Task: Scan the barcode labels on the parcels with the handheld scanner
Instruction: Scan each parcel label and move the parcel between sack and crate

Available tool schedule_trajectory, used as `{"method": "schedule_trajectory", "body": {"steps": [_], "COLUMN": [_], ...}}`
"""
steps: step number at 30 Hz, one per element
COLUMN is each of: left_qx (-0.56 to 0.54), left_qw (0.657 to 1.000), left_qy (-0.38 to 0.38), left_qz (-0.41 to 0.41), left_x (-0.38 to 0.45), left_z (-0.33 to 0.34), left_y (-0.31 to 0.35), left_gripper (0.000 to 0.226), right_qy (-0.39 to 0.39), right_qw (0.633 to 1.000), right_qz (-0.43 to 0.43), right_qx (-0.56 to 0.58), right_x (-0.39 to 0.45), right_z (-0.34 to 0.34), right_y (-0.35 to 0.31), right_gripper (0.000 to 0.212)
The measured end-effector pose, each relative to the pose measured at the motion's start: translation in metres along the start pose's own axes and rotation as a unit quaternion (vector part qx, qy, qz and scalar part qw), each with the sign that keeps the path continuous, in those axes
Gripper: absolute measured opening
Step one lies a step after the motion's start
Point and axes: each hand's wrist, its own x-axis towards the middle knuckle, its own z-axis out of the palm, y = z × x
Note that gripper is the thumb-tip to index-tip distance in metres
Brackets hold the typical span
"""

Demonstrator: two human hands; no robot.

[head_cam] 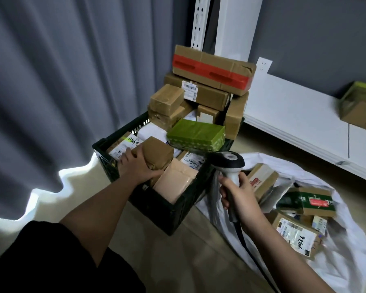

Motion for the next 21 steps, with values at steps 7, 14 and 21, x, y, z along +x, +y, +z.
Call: {"method": "schedule_trajectory", "body": {"steps": [7,14,21], "left_qx": [-0.164,-0.596,-0.724], "left_qw": [0.983,0.793,0.632], "left_qy": [0.083,0.029,-0.263], "left_qz": [-0.013,-0.123,-0.086], "left_x": [-0.011,-0.062,-0.133], "left_z": [-0.025,-0.078,-0.085], "left_y": [0.005,0.010,0.071], "left_gripper": [0.102,0.083,0.052], "right_qy": [0.008,0.014,0.038], "right_qw": [1.000,0.999,0.994], "right_qz": [-0.001,-0.021,-0.052], "right_qx": [0.011,0.044,0.090], "right_x": [-0.001,-0.022,-0.052], "right_z": [-0.004,-0.013,-0.039], "right_y": [-0.001,-0.017,-0.038], "right_gripper": [0.016,0.014,0.014]}}
